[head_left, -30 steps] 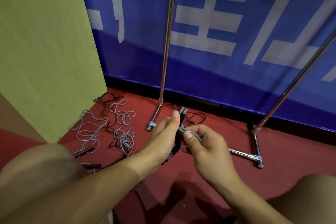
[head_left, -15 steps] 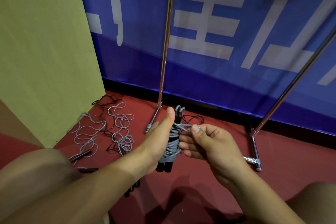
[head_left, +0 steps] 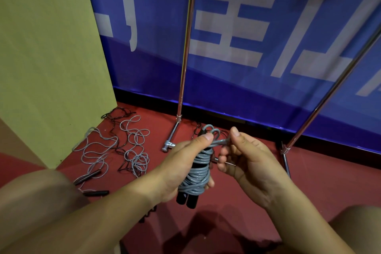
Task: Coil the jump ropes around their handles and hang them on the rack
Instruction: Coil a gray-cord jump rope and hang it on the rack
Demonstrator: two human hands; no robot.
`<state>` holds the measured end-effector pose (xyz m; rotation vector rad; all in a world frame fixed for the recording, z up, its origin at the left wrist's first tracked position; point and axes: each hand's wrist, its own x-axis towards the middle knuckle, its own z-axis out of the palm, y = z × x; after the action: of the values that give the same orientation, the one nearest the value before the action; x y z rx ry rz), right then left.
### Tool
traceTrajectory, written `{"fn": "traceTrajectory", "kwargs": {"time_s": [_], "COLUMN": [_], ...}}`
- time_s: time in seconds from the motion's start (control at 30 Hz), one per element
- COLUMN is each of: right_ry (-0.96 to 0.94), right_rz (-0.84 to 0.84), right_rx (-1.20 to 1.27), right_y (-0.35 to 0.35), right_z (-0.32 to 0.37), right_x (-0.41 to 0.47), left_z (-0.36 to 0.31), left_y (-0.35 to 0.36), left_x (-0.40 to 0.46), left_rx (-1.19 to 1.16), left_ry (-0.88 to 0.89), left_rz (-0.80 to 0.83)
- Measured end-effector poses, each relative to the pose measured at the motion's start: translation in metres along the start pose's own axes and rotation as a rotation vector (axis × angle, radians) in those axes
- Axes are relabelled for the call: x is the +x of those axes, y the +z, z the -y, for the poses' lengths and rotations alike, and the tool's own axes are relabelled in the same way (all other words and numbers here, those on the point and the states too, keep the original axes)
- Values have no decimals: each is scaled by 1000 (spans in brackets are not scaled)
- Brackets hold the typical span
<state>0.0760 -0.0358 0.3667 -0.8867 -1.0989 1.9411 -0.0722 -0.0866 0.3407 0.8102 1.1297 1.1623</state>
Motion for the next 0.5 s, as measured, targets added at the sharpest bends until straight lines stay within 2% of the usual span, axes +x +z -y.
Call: {"fn": "traceTrajectory", "kwargs": {"time_s": [0.3,0.5], "right_ry": [-200,-327], "right_rz": [-91,-214], "right_rx": [-145,-493], "right_y": [-5,-9], "right_z": [-4,-8], "right_x": [4,5], "left_z": [1,4], "left_y": [1,-3], "left_x": [2,4], "left_rx": [-66,-82], "left_ry": [61,14], "left_rz": [7,51]}}
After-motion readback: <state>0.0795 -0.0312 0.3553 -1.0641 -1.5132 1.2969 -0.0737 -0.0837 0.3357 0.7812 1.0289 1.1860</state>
